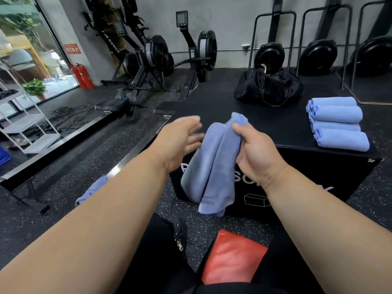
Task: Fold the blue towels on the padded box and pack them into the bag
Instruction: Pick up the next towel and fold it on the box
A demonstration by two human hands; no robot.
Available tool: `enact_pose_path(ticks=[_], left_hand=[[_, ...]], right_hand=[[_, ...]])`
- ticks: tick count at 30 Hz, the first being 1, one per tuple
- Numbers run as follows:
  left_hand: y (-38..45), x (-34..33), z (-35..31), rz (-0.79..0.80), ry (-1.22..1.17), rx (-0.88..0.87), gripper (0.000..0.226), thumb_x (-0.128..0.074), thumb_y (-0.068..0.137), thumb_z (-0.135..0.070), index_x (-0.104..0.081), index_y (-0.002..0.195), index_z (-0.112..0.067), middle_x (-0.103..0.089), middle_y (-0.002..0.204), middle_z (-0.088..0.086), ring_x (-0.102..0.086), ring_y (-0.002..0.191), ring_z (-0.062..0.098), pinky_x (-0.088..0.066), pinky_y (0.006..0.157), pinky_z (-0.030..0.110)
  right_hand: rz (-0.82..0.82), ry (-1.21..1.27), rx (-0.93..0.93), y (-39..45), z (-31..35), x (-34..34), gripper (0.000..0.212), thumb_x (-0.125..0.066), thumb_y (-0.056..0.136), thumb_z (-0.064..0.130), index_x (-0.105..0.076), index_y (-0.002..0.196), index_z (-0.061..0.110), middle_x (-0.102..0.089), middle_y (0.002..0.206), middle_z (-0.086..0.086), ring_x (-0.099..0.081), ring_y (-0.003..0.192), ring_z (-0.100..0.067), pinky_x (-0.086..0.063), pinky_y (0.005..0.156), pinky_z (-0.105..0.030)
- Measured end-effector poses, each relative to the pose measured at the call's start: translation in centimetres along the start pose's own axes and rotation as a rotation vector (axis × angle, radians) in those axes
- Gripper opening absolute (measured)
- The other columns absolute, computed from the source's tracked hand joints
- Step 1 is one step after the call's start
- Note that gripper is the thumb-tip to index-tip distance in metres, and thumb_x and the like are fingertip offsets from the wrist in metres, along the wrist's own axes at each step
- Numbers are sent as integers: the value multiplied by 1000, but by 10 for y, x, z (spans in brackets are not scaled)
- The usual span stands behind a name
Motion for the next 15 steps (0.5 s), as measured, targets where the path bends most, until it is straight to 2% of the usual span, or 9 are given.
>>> enact_pose_path(ticks=[3, 6, 8, 9, 11, 12, 14, 15], left_hand=[[-6, 15, 34, -34, 125, 66, 23, -62, 104, -33, -65, 123, -21, -71, 125, 1, -70, 102, 16, -53, 81, 30], [-16, 36, 65, -91, 279, 112, 25, -62, 102, -44, -69, 115, -24, -72, 114, -4, -61, 99, 14, -46, 83, 33], [-22, 45, 84, -82, 333, 223, 29, -58, 101, -52, -72, 105, -27, -73, 98, -10, -56, 96, 16, -39, 88, 39], [-23, 49, 94, -55, 323, 297, 32, -56, 100, -56, -74, 94, -30, -72, 86, -12, -54, 92, 16, -36, 89, 40], [-25, 49, 108, 25, 254, 422, 39, -55, 94, -64, -66, 75, -32, -62, 65, -11, -49, 82, 17, -33, 89, 40], [-25, 48, 111, 57, 209, 462, 39, -54, 93, -65, -61, 76, -31, -59, 61, -10, -48, 81, 18, -33, 91, 41], [-22, 44, 114, 75, 121, 465, 36, -52, 96, -62, -61, 86, -29, -68, 72, -7, -53, 92, 19, -33, 103, 43], [-20, 42, 114, 73, 71, 446, 34, -52, 97, -60, -64, 93, -28, -73, 84, -5, -58, 97, 19, -34, 103, 43]], right_hand=[[-53, 82, -43, 4, 6, 7, 36, -53, 107, 19, -63, 132, -6, -67, 134, -24, -63, 131, -36, -44, 117, -50], [-24, 129, -83, 2, 11, 4, 41, -50, 108, 24, -63, 132, -7, -67, 133, -26, -65, 128, -33, -44, 117, -49], [2, 141, -93, 0, 12, 1, 40, -50, 109, 26, -66, 127, -5, -70, 129, -24, -67, 127, -32, -43, 117, -48], [8, 144, -92, 0, 13, -1, 39, -49, 109, 26, -66, 125, -5, -71, 127, -23, -67, 126, -31, -44, 117, -47], [12, 142, -92, -2, 15, -7, 39, -48, 110, 26, -66, 125, -5, -72, 126, -22, -69, 124, -29, -45, 116, -45], [14, 137, -94, -3, 16, -9, 40, -48, 110, 27, -66, 125, -5, -72, 126, -22, -69, 124, -29, -45, 116, -44], [27, 130, -95, -4, 16, -13, 41, -49, 110, 27, -64, 129, -6, -70, 129, -23, -67, 126, -30, -44, 117, -46], [30, 128, -93, -4, 16, -14, 42, -49, 109, 27, -62, 131, -7, -69, 131, -23, -67, 127, -31, -43, 118, -47]])
Point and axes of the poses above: each hand's wrist, its own y-axis towards the middle knuckle, its own x-axis out of the back of the hand, z = x × y, the point moved 3 cm from there along y, towards the middle knuckle
